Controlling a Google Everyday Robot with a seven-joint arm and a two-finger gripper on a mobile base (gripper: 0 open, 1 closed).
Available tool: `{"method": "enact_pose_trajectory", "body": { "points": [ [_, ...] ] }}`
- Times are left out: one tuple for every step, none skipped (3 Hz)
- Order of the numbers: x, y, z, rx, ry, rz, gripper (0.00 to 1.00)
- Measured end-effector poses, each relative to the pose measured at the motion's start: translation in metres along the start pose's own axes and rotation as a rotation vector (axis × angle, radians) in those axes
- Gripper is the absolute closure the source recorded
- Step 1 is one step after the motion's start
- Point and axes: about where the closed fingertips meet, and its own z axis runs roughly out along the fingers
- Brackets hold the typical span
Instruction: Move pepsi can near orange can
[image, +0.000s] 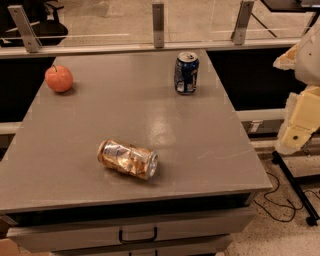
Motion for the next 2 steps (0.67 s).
{"method": "enact_pose_trajectory", "body": {
  "points": [
    [0.000,-0.001,-0.001,0.004,-0.003,0.001,0.00],
    [-0.004,-0.027,0.015,0.016,-0.081,0.020,0.00]
  ]
}}
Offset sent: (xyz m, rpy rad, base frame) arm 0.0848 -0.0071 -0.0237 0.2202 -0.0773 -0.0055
